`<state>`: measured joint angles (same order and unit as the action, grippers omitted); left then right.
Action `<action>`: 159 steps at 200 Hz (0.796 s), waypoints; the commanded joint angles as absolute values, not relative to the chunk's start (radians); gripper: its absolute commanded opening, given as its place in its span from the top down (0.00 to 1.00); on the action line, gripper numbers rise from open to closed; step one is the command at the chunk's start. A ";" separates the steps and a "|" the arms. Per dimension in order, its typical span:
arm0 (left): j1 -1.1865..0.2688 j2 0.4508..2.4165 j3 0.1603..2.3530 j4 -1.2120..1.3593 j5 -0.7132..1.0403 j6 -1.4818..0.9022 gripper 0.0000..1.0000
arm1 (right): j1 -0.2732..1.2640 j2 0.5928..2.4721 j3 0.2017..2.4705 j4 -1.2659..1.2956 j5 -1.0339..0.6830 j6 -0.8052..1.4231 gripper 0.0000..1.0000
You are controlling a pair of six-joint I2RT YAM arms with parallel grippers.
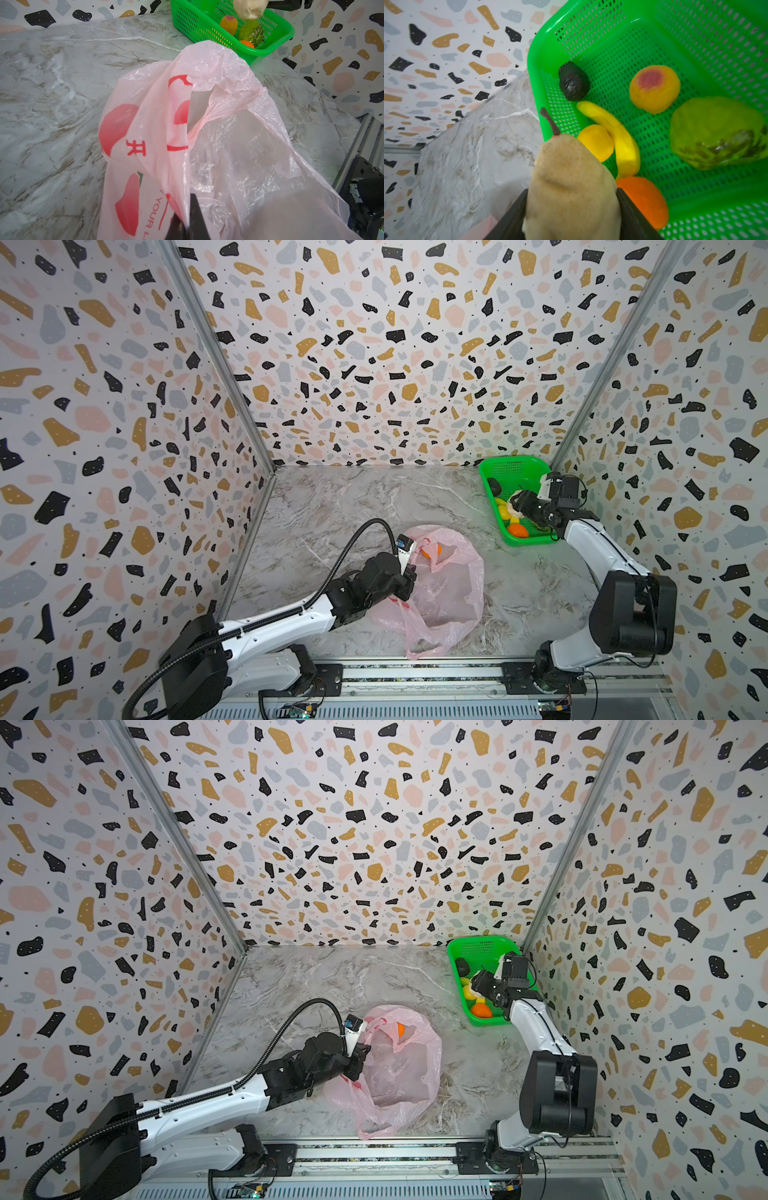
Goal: Untie the knot of the plastic bag and take out the fruit
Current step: 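Carry the pear to the green basket and open the right gripper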
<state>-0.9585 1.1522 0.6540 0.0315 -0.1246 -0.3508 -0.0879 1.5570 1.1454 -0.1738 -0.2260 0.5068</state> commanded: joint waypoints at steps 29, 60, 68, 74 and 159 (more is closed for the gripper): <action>-0.954 1.148 0.664 0.071 -0.110 -0.334 1.00 | -0.142 1.721 1.329 -0.142 -0.134 0.480 0.44; -0.954 1.152 0.671 0.066 -0.112 -0.331 1.00 | -0.152 1.797 1.374 -0.151 -0.114 0.470 0.43; -0.954 1.154 0.672 0.062 -0.111 -0.332 1.00 | -0.152 1.808 1.377 -0.152 -0.112 0.469 0.42; -0.954 1.155 0.673 0.062 -0.111 -0.332 1.00 | -0.152 1.814 1.378 -0.153 -0.112 0.469 0.41; -0.954 1.149 0.674 0.055 -0.112 -0.333 1.00 | -0.153 1.813 1.379 -0.159 -0.099 0.461 0.21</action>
<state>-0.9585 1.1522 0.6540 0.0311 -0.1139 -0.3508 -0.1532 1.8465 1.3457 -0.1516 -0.1108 0.4686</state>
